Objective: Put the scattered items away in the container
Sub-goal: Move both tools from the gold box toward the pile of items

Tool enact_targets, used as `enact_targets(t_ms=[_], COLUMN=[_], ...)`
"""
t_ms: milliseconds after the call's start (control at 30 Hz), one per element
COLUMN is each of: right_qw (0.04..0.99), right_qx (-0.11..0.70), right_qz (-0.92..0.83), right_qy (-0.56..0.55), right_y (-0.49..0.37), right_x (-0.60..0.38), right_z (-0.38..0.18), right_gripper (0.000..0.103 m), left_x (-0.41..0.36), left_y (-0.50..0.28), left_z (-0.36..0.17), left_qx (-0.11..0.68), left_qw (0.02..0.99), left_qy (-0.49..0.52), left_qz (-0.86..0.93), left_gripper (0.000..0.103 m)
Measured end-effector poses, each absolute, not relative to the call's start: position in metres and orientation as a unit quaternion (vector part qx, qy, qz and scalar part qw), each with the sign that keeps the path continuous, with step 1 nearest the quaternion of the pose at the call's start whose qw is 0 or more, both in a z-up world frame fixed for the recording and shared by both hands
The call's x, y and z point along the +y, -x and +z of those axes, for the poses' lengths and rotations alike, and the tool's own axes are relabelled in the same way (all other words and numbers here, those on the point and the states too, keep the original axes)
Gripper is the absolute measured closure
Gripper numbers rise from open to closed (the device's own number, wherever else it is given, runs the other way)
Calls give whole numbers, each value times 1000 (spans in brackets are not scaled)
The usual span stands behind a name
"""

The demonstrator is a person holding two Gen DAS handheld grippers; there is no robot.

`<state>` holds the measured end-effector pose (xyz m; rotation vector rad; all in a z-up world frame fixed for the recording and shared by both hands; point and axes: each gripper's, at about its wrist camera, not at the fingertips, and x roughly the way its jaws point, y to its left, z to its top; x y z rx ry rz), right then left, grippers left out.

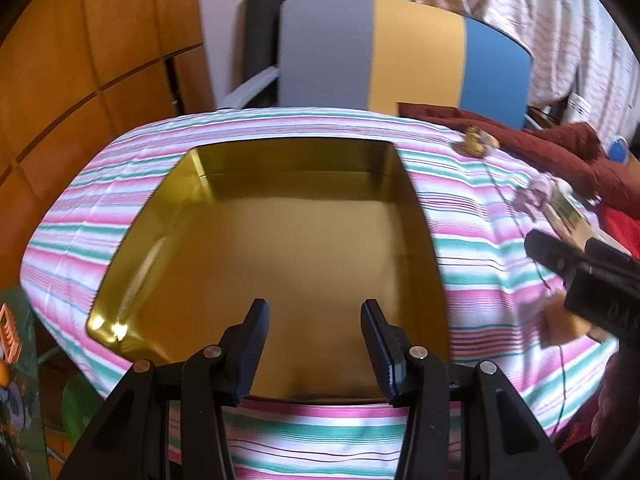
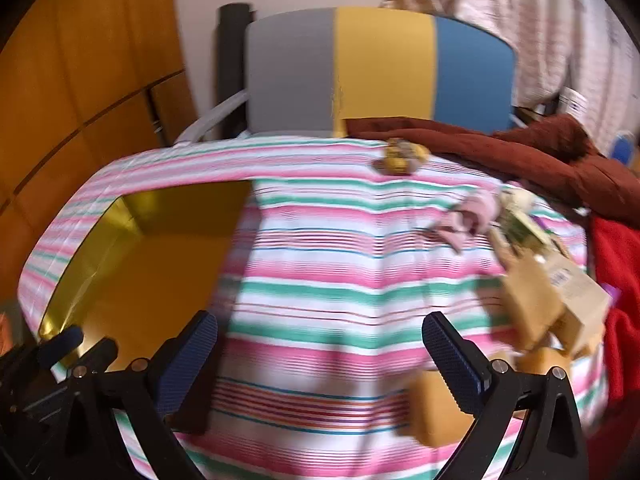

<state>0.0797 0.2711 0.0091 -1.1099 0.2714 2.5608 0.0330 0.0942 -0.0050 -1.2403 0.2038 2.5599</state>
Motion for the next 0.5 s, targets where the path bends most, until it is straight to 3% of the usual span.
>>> enact_targets(t_ms=[500], right_qw=[304], right_qx=[153], right_qz=[857], right_qy=[388], right_y=[-146], right_x=[373], right_z=[2], right_gripper=[0], left_x=[163], left_y=[-59], left_z=[-3], left_qx=[113], left_qw=[261], left_qy=[418], left_qz=[863], left_gripper=[55])
